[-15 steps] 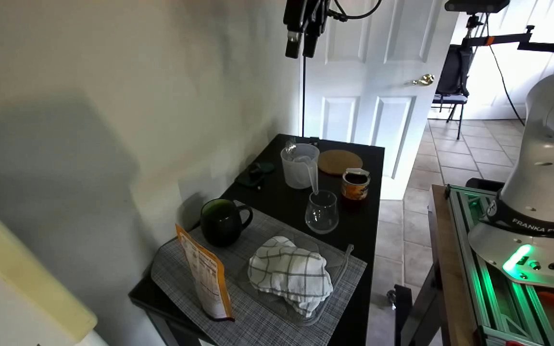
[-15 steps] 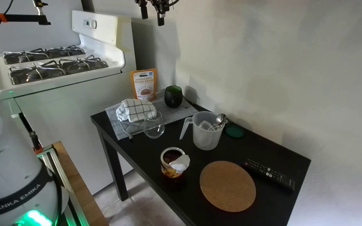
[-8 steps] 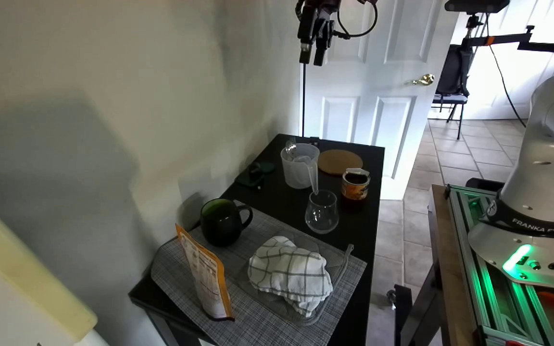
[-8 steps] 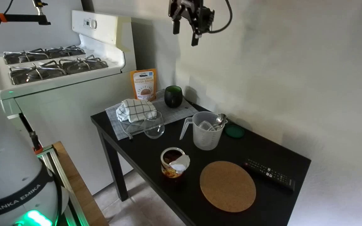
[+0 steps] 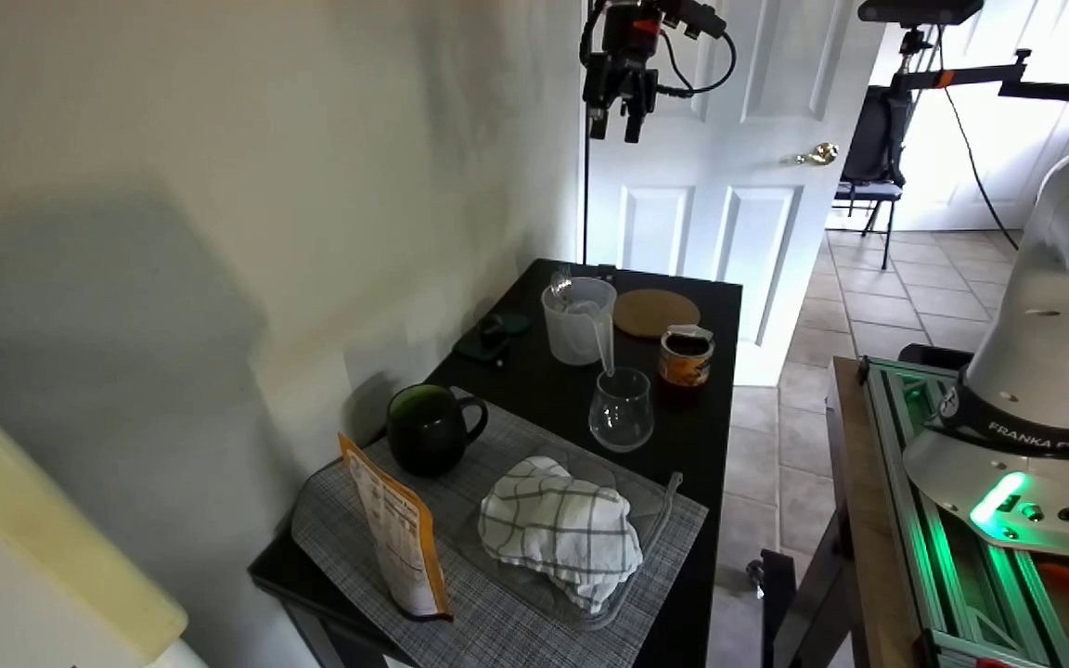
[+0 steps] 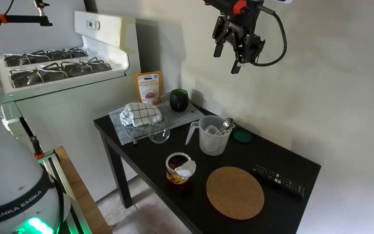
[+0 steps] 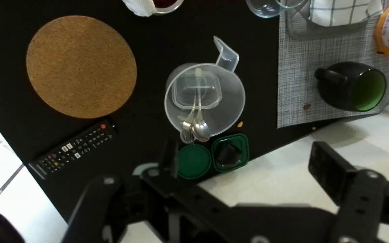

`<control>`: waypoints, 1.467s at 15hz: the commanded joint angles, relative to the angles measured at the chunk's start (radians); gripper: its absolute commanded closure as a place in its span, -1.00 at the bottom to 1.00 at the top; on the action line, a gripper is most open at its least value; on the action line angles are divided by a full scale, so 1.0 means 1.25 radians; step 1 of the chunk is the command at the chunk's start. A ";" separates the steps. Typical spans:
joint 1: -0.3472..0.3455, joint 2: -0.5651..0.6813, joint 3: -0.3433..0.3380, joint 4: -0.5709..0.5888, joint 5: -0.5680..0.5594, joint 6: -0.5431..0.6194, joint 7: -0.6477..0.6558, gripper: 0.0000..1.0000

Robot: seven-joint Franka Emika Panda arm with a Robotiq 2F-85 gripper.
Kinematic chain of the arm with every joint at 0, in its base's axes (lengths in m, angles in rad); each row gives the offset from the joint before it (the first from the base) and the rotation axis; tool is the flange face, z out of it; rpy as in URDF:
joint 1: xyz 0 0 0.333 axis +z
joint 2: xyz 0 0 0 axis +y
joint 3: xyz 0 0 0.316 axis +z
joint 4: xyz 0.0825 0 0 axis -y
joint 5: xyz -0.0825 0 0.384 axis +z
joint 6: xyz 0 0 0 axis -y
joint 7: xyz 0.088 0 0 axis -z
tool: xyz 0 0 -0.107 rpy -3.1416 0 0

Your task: Place the green lid in the measuring cup

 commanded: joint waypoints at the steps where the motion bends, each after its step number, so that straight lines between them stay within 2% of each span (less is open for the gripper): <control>1: -0.014 0.002 0.016 0.006 0.001 -0.005 0.004 -1.00; 2: -0.022 0.013 0.008 0.014 0.004 0.001 0.011 -1.00; 3: -0.037 0.069 -0.009 0.058 0.031 -0.016 0.015 -1.00; 5: -0.074 0.152 -0.041 0.114 0.117 -0.039 -0.053 -1.00; 8: -0.135 0.265 -0.048 0.177 0.191 0.010 -0.087 -1.00; 10: -0.168 0.358 -0.033 0.233 0.188 0.067 -0.097 -1.00; 12: -0.181 0.435 -0.009 0.261 0.180 0.184 -0.076 -1.00; 14: -0.190 0.495 0.019 0.274 0.162 0.224 -0.053 -1.00; 15: -0.197 0.523 0.036 0.293 0.161 0.207 -0.048 -1.00; 16: -0.205 0.536 0.048 0.302 0.159 0.190 -0.043 -1.00; 17: -0.205 0.494 0.048 0.256 0.149 0.217 -0.056 -1.00; 22: -0.211 0.506 0.058 0.266 0.145 0.221 -0.056 -1.00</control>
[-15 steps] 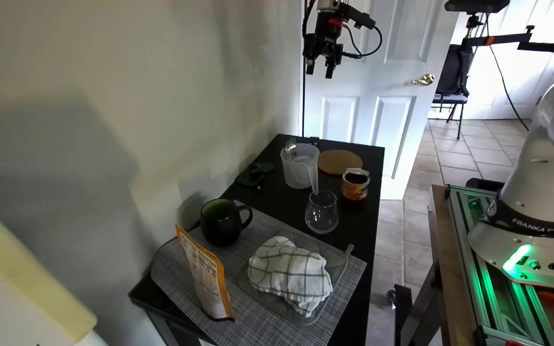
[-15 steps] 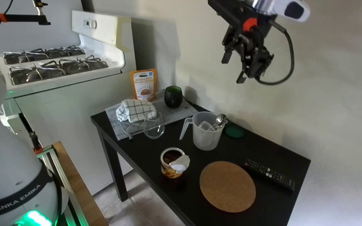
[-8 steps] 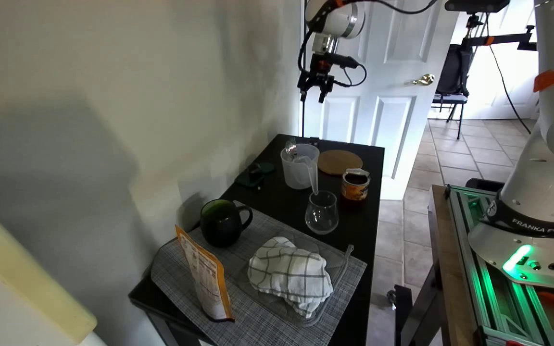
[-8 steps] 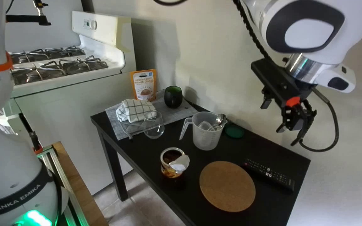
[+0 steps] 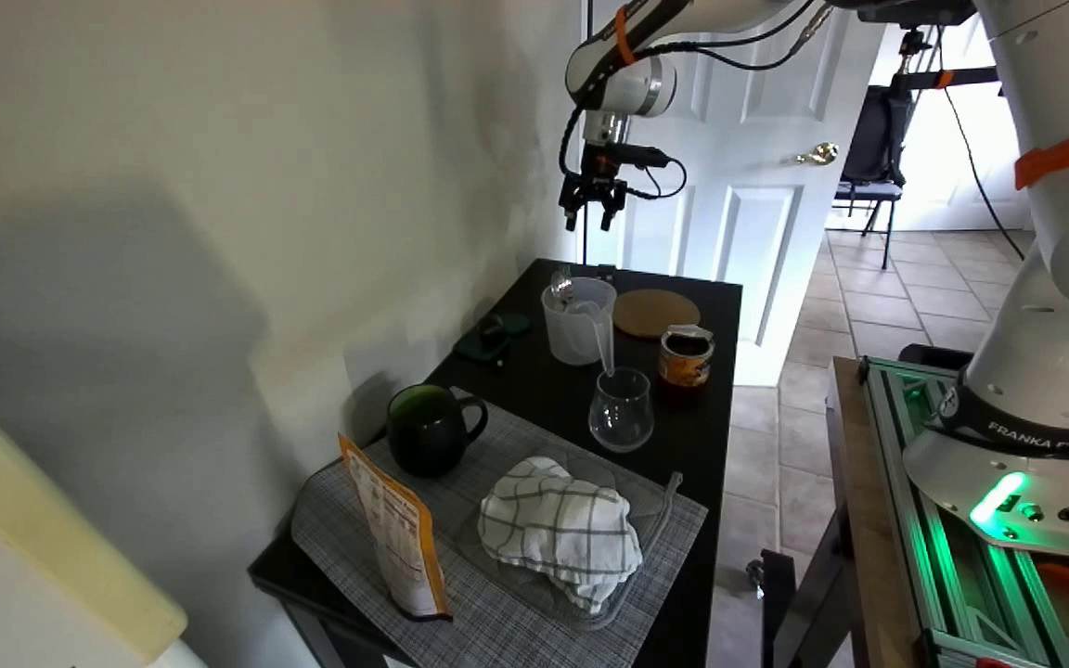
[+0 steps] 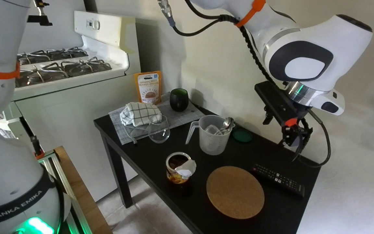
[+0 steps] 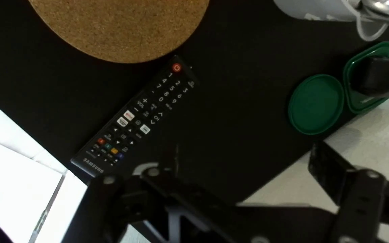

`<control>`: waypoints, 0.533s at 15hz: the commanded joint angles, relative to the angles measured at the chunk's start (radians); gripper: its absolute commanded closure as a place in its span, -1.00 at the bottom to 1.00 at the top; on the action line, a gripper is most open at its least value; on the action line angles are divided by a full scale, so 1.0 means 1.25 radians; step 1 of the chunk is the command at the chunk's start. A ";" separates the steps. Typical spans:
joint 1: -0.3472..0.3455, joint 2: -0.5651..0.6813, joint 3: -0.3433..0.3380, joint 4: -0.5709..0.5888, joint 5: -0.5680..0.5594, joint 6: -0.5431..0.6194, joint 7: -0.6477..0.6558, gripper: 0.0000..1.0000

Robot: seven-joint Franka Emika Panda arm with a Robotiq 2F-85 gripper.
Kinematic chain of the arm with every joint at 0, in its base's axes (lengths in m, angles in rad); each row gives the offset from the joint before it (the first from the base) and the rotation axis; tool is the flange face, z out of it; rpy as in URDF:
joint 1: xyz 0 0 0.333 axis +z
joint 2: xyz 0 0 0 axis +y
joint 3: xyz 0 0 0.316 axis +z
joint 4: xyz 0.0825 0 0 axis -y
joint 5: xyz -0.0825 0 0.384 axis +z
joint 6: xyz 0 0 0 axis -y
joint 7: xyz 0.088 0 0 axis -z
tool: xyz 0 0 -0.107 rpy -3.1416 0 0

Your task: Place the green lid in the measuring cup

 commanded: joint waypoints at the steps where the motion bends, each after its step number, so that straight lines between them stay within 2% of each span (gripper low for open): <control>1: -0.024 -0.003 0.025 0.004 -0.015 0.001 0.008 -1.00; 2: -0.019 0.008 0.028 0.010 -0.023 0.007 0.007 -1.00; 5: -0.034 0.055 0.087 0.027 -0.006 0.029 -0.130 -1.00; 8: -0.042 0.091 0.129 0.028 -0.004 0.065 -0.213 -1.00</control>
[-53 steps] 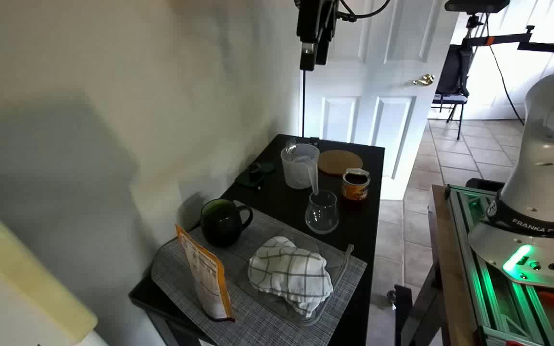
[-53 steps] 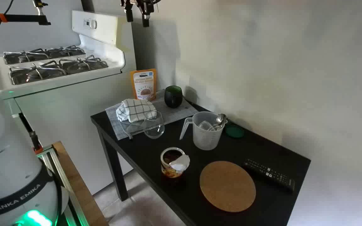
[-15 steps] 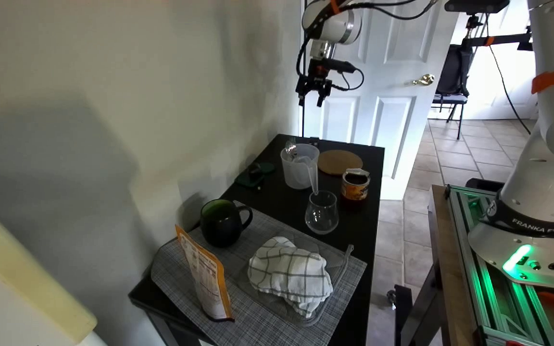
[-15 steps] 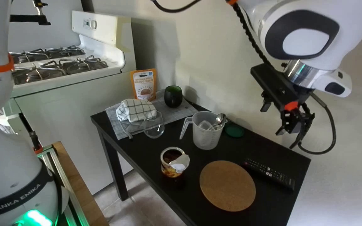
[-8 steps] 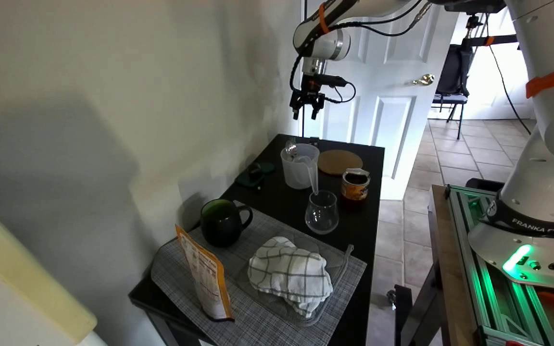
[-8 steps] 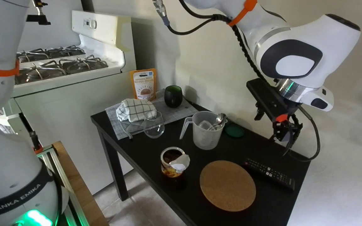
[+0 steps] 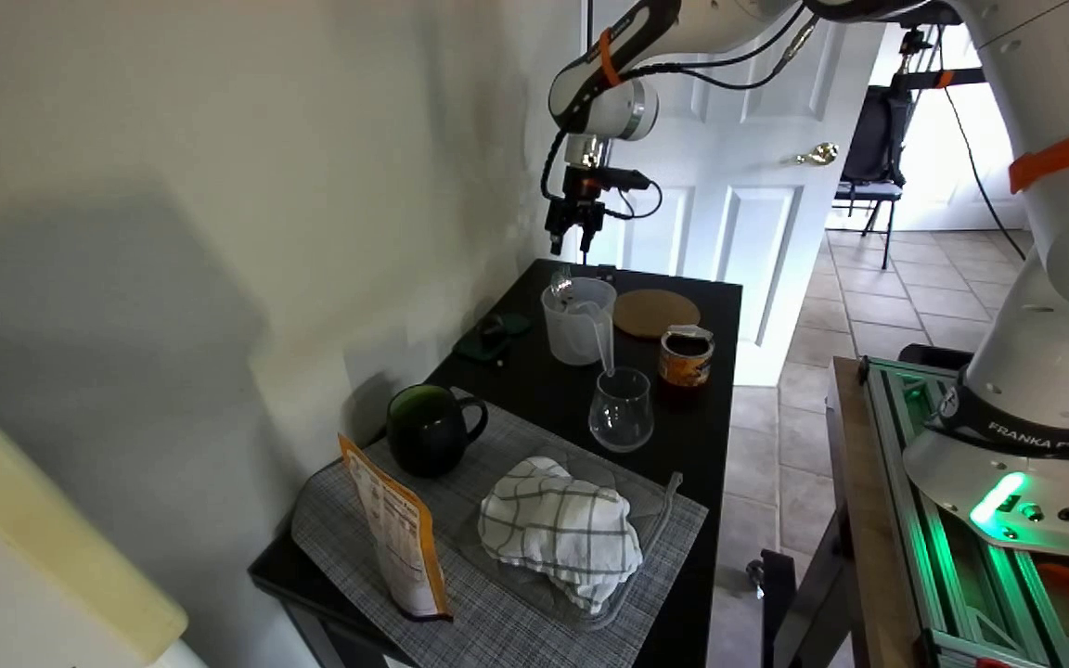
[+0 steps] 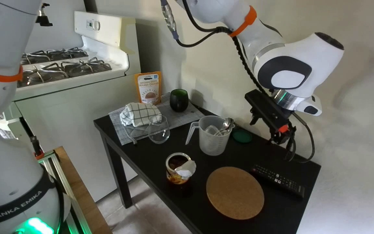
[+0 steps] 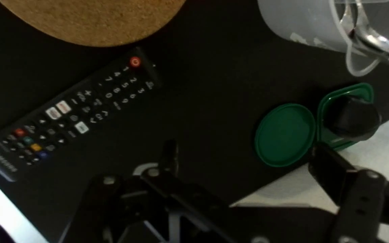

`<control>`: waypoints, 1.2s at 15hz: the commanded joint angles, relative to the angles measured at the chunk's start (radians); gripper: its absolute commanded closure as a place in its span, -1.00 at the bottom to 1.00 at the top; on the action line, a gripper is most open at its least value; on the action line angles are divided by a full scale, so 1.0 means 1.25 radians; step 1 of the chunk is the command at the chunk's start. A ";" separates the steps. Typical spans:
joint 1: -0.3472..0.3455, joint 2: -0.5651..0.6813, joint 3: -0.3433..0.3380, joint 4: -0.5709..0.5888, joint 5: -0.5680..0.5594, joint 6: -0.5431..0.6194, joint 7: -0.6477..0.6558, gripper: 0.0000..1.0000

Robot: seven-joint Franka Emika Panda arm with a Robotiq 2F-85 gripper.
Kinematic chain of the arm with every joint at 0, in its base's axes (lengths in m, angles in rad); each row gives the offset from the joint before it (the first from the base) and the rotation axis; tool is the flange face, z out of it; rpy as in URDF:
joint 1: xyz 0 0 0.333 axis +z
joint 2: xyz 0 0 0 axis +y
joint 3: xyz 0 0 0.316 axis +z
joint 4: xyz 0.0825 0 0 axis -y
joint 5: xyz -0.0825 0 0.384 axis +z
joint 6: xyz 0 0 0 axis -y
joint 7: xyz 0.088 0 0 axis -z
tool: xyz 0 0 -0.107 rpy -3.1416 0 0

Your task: Place the green lid in the measuring cup

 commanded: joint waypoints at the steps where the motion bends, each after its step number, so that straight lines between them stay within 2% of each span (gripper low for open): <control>1: -0.026 0.061 0.058 0.020 0.007 0.051 -0.095 -1.00; 3: -0.031 0.080 0.084 0.009 0.025 0.095 -0.110 -1.00; 7: -0.022 0.107 0.127 -0.027 0.044 0.262 -0.098 -1.00; 11: -0.020 0.131 0.166 -0.046 0.021 0.407 -0.080 -0.94; 15: -0.026 0.141 0.187 -0.059 -0.006 0.452 -0.067 -0.59; 16: -0.024 0.139 0.185 -0.065 -0.013 0.453 -0.062 -0.22; 17: -0.022 0.138 0.182 -0.067 -0.021 0.448 -0.060 -0.14; 18: -0.018 0.138 0.176 -0.068 -0.030 0.443 -0.054 -0.15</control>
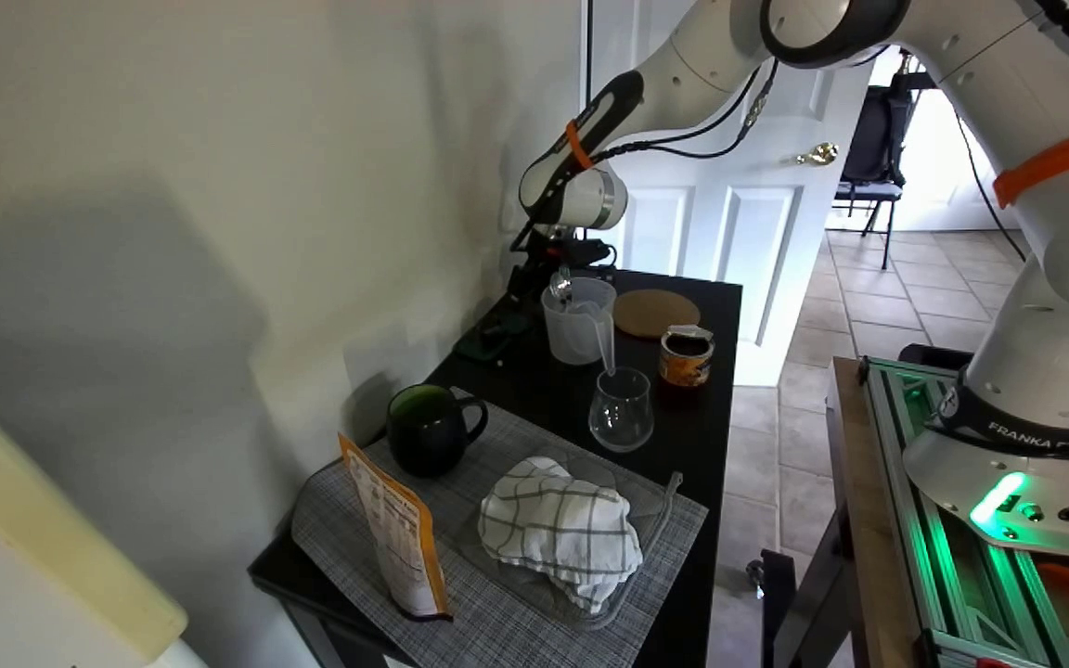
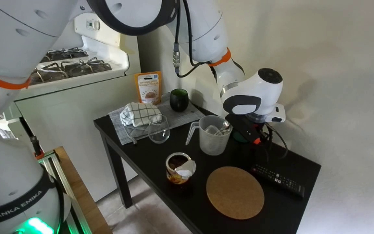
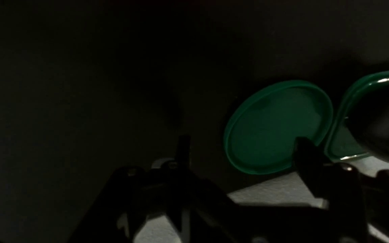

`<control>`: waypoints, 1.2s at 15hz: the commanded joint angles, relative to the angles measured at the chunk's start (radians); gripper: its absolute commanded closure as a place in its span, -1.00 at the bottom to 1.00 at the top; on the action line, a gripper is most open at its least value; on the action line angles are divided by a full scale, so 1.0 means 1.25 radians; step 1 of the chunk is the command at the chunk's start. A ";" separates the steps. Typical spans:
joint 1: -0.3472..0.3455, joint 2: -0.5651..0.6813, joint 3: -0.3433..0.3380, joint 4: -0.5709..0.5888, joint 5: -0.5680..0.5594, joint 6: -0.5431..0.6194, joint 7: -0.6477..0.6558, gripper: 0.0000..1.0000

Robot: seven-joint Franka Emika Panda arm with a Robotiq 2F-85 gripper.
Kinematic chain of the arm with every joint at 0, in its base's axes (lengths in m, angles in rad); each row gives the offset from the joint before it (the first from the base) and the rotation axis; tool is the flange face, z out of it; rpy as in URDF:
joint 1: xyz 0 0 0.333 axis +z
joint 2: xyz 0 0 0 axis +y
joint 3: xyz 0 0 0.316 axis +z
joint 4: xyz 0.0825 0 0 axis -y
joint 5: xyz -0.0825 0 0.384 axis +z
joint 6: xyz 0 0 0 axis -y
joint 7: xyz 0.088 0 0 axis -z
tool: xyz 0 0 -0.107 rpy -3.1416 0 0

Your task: Place the green lid in the measuring cup

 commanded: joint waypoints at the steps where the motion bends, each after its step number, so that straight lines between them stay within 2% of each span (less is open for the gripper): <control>1: -0.004 0.001 0.002 -0.018 -0.043 0.014 0.033 0.04; 2: -0.005 0.002 0.002 -0.018 -0.049 0.013 0.039 0.25; 3: -0.004 0.003 0.000 -0.017 -0.055 0.014 0.046 0.36; 6: -0.006 0.010 0.000 -0.010 -0.063 0.016 0.064 0.36; 9: -0.002 0.021 -0.009 0.006 -0.070 0.002 0.090 0.00; 11: -0.002 0.025 -0.010 0.010 -0.075 0.000 0.104 0.08; 15: -0.029 0.003 0.019 -0.007 -0.063 -0.009 0.083 0.02; 17: -0.053 -0.028 0.045 -0.037 -0.053 -0.008 0.053 -0.15; 18: -0.059 -0.040 0.050 -0.047 -0.052 -0.012 0.048 -0.39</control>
